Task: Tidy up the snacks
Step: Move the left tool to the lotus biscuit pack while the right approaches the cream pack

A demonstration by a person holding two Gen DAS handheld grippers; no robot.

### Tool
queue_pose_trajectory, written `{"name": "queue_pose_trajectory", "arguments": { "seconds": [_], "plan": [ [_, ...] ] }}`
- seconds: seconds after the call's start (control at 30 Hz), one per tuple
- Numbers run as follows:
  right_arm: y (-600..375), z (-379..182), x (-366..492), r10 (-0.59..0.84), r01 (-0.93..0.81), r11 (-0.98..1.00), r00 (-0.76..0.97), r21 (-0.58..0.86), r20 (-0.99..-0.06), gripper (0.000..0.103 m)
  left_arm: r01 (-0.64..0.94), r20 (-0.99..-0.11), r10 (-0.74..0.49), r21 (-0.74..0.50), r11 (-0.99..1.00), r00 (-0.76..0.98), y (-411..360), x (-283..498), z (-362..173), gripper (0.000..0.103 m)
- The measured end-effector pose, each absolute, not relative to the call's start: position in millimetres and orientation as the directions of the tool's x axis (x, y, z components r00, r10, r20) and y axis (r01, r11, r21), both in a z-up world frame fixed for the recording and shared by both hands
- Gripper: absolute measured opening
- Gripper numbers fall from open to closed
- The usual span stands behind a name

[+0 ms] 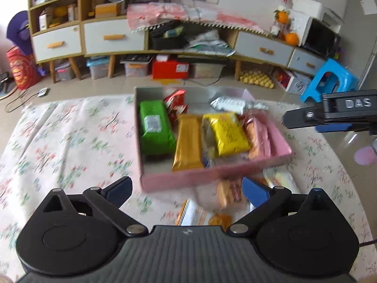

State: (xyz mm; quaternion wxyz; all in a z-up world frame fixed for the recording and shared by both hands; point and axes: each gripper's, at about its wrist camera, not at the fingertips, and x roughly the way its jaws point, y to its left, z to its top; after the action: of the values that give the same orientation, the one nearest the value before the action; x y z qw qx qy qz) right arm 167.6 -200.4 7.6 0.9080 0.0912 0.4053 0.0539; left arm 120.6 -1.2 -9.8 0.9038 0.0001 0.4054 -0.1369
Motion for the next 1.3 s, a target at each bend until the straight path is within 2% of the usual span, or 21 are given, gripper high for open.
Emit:
{"name": "queue_pose_trajectory", "arguments": {
  "seconds": [0.17,0.37,0.53,0.63,0.7,0.77,0.87,0.97,1.03,1.1,1.3],
  "plan": [
    [-196,-1,144,0.166,-0.026,0.979,0.663,0.200,-0.730,0.086,0.145,-0.793,-0.192,-0.131,0.981,0.579,5,113,-16,0.100],
    [-201,-26,122,0.170,-0.020,0.976,0.695,0.218,-0.699,0.088,-0.004,-0.819,-0.198,-0.237,0.971,0.539,8,110,-31,0.100],
    [-203,-52,128,0.144,-0.003,0.982,0.650,0.187,-0.746,0.088,-0.154,-0.832,-0.180,-0.301,0.941,0.525,1,116,-43,0.097],
    [-206,-64,132,0.140,0.022,0.980,0.632,0.198,-0.762,0.088,-0.234,-0.836,-0.141,-0.304,0.923,0.530,-5,122,-51,0.094],
    [-209,-71,135,0.136,0.038,0.978,0.624,0.204,-0.770,0.088,-0.289,-0.844,-0.088,-0.276,0.917,0.529,-9,123,-57,0.087],
    [-214,-77,138,0.128,0.059,0.976,0.618,0.207,-0.775,0.088,-0.335,-0.851,-0.085,-0.294,0.895,0.519,-9,125,-65,0.083],
    [-223,-86,141,0.111,0.089,0.974,0.616,0.210,-0.780,0.088,-0.386,-0.839,-0.033,-0.285,0.877,0.543,-11,123,-65,0.082],
    [-231,-92,143,0.109,0.110,0.969,0.617,0.223,-0.779,0.088,-0.393,-0.832,0.006,-0.256,0.883,0.555,-18,119,-66,0.082],
    [-235,-96,144,0.115,0.120,0.964,0.619,0.238,-0.777,0.088,-0.385,-0.828,0.041,-0.215,0.898,0.559,-24,117,-66,0.078],
    [-236,-98,145,0.114,0.127,0.962,0.616,0.242,-0.779,0.088,-0.370,-0.823,0.074,-0.171,0.913,0.563,-27,116,-65,0.066],
    [-232,-102,144,0.095,0.087,0.978,0.621,0.189,-0.778,0.088,-0.231,-0.813,0.066,-0.086,0.969,0.579,-27,112,-62,0.048]
  ]
}}
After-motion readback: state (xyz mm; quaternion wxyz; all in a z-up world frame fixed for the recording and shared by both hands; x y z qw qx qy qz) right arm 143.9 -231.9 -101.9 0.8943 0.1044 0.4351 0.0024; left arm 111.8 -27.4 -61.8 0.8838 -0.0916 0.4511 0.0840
